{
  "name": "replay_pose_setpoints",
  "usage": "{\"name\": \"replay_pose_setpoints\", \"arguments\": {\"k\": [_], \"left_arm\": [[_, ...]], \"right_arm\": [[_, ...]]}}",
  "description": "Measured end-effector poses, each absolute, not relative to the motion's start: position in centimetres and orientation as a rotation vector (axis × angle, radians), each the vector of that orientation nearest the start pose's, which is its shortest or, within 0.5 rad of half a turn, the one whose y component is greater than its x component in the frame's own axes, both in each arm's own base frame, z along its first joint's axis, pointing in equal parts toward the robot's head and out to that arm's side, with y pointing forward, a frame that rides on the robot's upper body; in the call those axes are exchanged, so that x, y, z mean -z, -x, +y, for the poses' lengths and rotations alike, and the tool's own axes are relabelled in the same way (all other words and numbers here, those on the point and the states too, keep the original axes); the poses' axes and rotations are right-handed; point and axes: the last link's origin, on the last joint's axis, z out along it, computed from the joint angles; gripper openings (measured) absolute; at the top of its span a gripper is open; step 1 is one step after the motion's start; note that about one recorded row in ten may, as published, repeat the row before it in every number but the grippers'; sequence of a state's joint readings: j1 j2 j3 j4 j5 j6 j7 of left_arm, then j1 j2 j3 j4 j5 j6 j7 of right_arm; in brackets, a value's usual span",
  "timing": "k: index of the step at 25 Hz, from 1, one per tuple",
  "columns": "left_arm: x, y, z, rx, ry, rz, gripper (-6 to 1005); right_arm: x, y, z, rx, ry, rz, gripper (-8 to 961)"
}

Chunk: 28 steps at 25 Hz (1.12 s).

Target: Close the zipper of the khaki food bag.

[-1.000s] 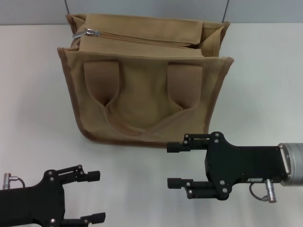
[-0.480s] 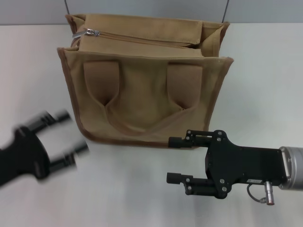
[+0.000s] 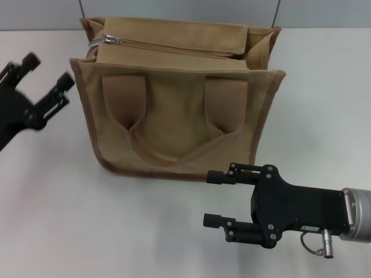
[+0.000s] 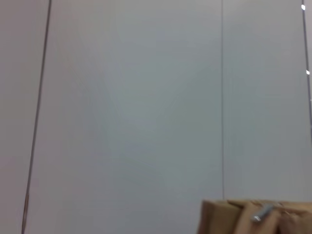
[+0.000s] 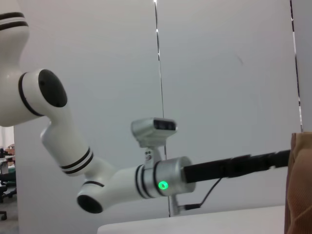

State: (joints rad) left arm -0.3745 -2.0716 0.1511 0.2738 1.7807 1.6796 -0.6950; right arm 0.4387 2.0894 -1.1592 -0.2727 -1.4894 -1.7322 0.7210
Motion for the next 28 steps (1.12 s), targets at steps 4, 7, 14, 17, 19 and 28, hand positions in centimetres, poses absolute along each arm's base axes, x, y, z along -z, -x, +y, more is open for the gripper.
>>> {"name": "replay_pose_setpoints", "arguments": {"k": [4, 7, 14, 17, 19, 28], "left_arm": [[-2.4, 30.9, 29.3, 1.062, 1.993, -0.364, 802], [-2.0, 29.9, 30.1, 1.073, 2.044, -0.335, 802], [-0.9, 28.2, 29.7, 1.088, 2.217, -0.214, 796], [-1.4, 27.7, 29.4, 1.153, 2.195, -0.186, 780], [-1.9, 27.6, 29.4, 1.183, 2.150, -0.188, 769], [-1.8, 28.1, 29.6, 1.154, 2.131, -0.223, 721]], "right_arm": [[6.7, -24.5, 23.9, -1.195, 2.784, 0.130, 643], [6.7, -24.6, 23.8, -1.195, 2.784, 0.141, 643], [6.9, -24.7, 23.9, -1.179, 2.783, 0.150, 643], [7.0, -24.8, 24.0, -1.165, 2.783, 0.155, 643], [7.0, -24.8, 24.0, -1.163, 2.782, 0.156, 643], [7.0, -24.9, 24.0, -1.165, 2.781, 0.166, 643]]}}
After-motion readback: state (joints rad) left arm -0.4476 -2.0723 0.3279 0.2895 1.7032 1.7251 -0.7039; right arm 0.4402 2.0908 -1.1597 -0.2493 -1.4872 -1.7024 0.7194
